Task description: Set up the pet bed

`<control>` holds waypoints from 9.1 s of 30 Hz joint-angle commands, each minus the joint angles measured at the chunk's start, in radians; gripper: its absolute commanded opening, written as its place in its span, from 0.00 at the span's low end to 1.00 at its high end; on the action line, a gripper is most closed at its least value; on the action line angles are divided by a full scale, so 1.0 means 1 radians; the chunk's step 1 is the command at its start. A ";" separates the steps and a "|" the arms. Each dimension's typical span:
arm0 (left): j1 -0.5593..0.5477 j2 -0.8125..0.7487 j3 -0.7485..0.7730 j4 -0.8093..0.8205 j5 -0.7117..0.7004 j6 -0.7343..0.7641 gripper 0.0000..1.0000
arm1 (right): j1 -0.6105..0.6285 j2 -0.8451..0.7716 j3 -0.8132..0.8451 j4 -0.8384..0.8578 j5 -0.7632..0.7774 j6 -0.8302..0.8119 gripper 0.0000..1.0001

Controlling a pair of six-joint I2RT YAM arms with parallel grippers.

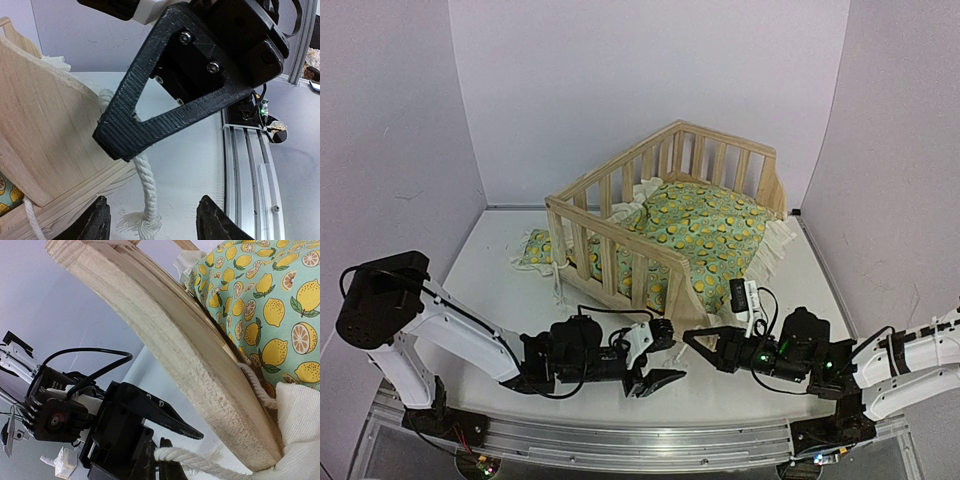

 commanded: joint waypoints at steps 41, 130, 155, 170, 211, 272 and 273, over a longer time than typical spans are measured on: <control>0.204 -0.136 0.035 -0.273 0.111 0.049 0.00 | 0.389 0.662 0.301 0.079 0.802 -0.288 0.85; 0.240 -0.024 0.075 -0.365 0.282 -0.191 0.00 | 0.307 0.186 0.380 -0.697 0.636 -0.259 0.00; 0.048 -0.104 -0.201 0.286 -0.212 0.211 0.68 | 0.223 0.101 0.371 -0.705 0.546 -0.510 0.00; 0.027 0.150 -0.012 0.431 -0.160 0.586 0.57 | 0.220 0.090 0.376 -0.701 0.498 -0.529 0.00; 0.125 -0.008 -0.036 0.174 0.252 0.371 0.00 | 0.137 0.189 0.239 -0.350 0.528 -0.829 0.00; 0.218 0.061 0.102 0.038 0.371 0.242 0.00 | 0.265 0.167 0.336 -0.506 0.682 -1.485 0.81; 0.219 0.062 0.104 0.036 0.373 0.242 0.00 | 0.261 0.181 0.335 -0.494 0.696 -1.481 0.81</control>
